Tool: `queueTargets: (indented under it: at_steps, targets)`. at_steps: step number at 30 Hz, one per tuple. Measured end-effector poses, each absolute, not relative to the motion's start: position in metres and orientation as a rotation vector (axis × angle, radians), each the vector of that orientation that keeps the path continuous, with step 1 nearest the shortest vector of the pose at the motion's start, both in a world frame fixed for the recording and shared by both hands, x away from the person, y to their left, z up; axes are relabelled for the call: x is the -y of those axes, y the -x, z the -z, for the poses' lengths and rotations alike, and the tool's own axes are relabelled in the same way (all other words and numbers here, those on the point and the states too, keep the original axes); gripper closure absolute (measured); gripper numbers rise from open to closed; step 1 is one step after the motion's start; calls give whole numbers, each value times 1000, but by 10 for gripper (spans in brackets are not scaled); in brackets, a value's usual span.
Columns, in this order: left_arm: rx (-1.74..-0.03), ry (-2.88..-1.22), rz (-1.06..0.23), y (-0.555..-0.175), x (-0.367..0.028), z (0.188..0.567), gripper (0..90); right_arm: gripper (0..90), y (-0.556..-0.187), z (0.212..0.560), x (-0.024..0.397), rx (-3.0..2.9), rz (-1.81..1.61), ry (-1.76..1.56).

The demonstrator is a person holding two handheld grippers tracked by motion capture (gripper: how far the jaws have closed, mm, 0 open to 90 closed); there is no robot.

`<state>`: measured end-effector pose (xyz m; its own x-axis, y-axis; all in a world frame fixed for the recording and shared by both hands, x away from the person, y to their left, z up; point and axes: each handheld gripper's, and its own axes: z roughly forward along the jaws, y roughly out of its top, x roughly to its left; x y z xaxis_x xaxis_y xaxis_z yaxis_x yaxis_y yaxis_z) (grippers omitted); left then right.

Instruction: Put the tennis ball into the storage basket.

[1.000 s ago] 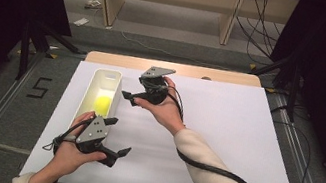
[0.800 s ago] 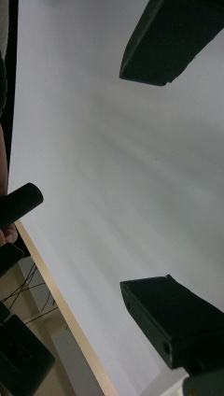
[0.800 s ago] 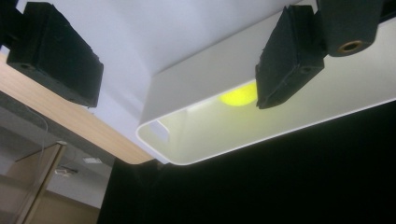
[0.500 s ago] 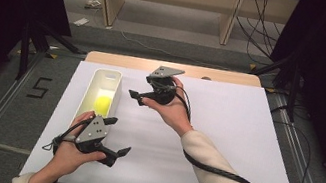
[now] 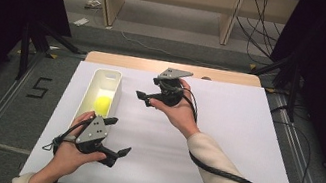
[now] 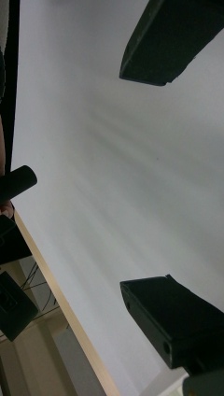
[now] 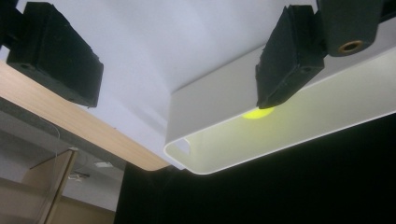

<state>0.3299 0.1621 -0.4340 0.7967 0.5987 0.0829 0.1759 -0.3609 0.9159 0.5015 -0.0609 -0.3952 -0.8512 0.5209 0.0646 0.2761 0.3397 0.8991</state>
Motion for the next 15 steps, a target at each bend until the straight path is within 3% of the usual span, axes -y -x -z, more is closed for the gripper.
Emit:
queueTargets:
  at_steps: [15]
  targets:
    - [-586, -1919, -502, -330, -163, 433, 9, 156, -499, 397, 87, -2340, -1520, -758]
